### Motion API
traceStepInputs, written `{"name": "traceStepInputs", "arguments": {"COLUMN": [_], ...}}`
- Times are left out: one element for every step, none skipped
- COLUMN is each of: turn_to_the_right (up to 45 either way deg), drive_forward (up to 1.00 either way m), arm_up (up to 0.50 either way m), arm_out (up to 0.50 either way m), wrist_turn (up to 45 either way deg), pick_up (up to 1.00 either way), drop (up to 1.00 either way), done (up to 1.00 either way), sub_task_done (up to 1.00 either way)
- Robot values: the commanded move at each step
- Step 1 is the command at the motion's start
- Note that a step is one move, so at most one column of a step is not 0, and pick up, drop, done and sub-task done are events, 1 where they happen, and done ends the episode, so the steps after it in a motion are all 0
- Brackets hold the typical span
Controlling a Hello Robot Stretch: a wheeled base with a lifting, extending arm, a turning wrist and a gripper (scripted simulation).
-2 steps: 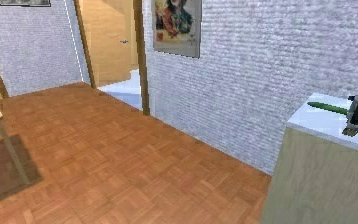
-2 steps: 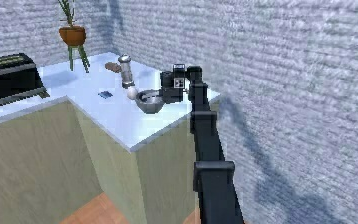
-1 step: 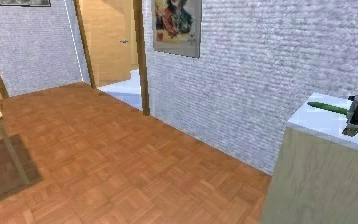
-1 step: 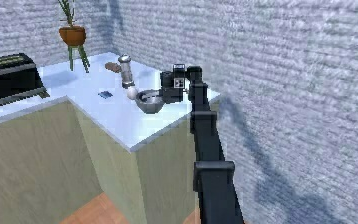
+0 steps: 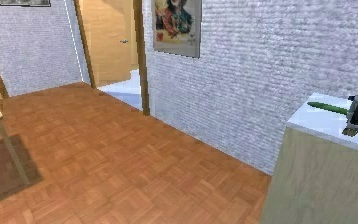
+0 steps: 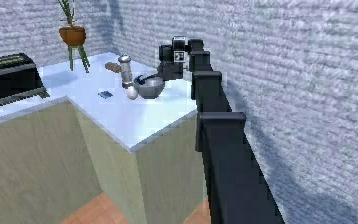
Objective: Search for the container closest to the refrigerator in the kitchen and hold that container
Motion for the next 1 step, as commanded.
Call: {"name": "traceStepInputs", "arguments": {"turn_to_the_right": [0.0], "drive_forward": [0.00], "arm_up": [0.00], "arm_out": [0.00], "wrist_turn": [0.0], "pick_up": [0.00], "drop": [0.00], "done": [1.00], "sub_task_done": [0.00]}}
